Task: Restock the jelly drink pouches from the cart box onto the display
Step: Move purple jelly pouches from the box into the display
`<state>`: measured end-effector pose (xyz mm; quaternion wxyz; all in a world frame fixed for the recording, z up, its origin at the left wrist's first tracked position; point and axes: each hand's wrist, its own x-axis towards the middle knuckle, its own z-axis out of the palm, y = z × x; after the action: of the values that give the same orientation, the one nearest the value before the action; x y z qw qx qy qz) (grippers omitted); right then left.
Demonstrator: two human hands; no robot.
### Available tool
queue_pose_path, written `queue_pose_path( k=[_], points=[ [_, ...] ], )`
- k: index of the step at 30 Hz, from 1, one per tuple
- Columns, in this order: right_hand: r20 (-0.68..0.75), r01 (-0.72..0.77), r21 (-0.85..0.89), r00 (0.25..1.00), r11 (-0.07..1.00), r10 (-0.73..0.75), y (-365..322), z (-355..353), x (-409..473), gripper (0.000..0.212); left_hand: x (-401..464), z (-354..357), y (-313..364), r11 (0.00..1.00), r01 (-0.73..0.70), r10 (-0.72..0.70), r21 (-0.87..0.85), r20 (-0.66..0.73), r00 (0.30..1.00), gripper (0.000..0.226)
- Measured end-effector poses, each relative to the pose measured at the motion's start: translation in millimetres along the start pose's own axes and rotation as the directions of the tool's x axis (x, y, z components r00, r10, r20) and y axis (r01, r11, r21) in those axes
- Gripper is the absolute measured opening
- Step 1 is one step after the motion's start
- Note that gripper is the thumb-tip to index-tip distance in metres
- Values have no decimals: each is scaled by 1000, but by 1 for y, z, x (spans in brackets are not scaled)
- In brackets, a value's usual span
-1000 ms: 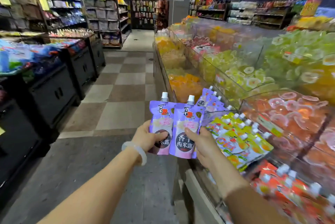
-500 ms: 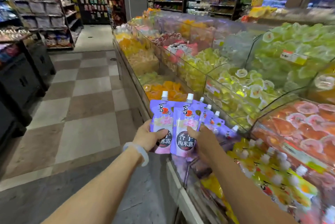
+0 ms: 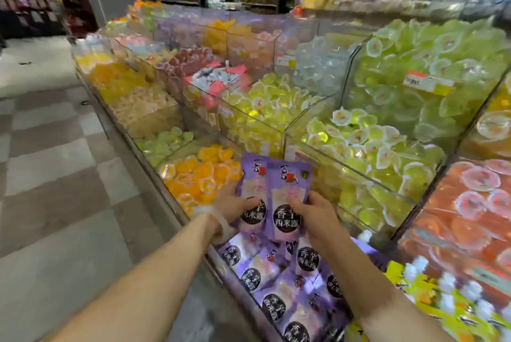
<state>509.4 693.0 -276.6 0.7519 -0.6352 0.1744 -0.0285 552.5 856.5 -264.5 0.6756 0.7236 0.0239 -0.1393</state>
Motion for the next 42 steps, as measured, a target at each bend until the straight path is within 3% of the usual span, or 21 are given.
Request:
queue_pose_path(
  k=[3,5,8,10,14,17,19,21,24,26,28,30,33,36,38,40,42],
  points=[
    [-147,-41,26,988,999,44,29,-5,9,13,41,3,-26,991,103,-115,81,160,980,51],
    [-262,-107,79,957,991,124,54,-3,16,15,63,5,-41,976,160,-190,146,228,955,50],
    [-431,-187,147,872,971,233,86,7,25,14,83,3,-56,945,209,-286,251,328,900,41],
    [-533,-217,135,807,967,255,108,15,33,23,101,2,-67,925,159,-295,346,384,875,40],
    [-692,-222,192,660,956,292,139,28,35,35,116,14,-78,821,104,-376,561,395,838,50],
    [-740,-206,234,596,950,312,130,39,24,38,116,24,-87,723,56,-442,688,399,804,69],
    [-767,-226,203,567,953,298,132,38,23,43,114,25,-89,645,4,-440,764,367,820,58],
    [-794,-243,164,543,956,275,133,38,24,46,116,28,-93,678,75,-417,732,298,859,41],
    [-830,-305,61,513,951,218,132,41,27,44,117,28,-102,809,259,-402,527,177,898,24],
    [-870,-318,-12,471,948,148,131,44,28,40,111,28,-107,811,243,-372,532,148,916,21],
    [-912,-312,-50,401,949,84,129,47,28,36,104,27,-105,710,159,-346,686,144,927,28],
    [-929,-318,-82,367,944,43,128,49,27,30,99,25,-102,571,81,-361,817,161,919,50],
    [-923,-359,-154,384,921,-5,126,50,23,26,91,23,-97,522,-36,-345,852,249,905,79],
    [-890,-400,-236,455,886,-31,124,50,20,25,86,21,-85,436,-251,-251,864,385,888,87],
    [-860,-440,-323,506,838,-65,121,50,17,24,83,22,-73,322,-418,-195,850,491,849,89],
    [-807,-508,-448,584,735,-88,113,48,12,25,79,25,-61,194,-569,-140,799,596,790,86],
    [-716,-549,-599,693,583,-83,104,45,6,39,71,28,-50,100,-662,-126,743,669,732,76]
  ],
)
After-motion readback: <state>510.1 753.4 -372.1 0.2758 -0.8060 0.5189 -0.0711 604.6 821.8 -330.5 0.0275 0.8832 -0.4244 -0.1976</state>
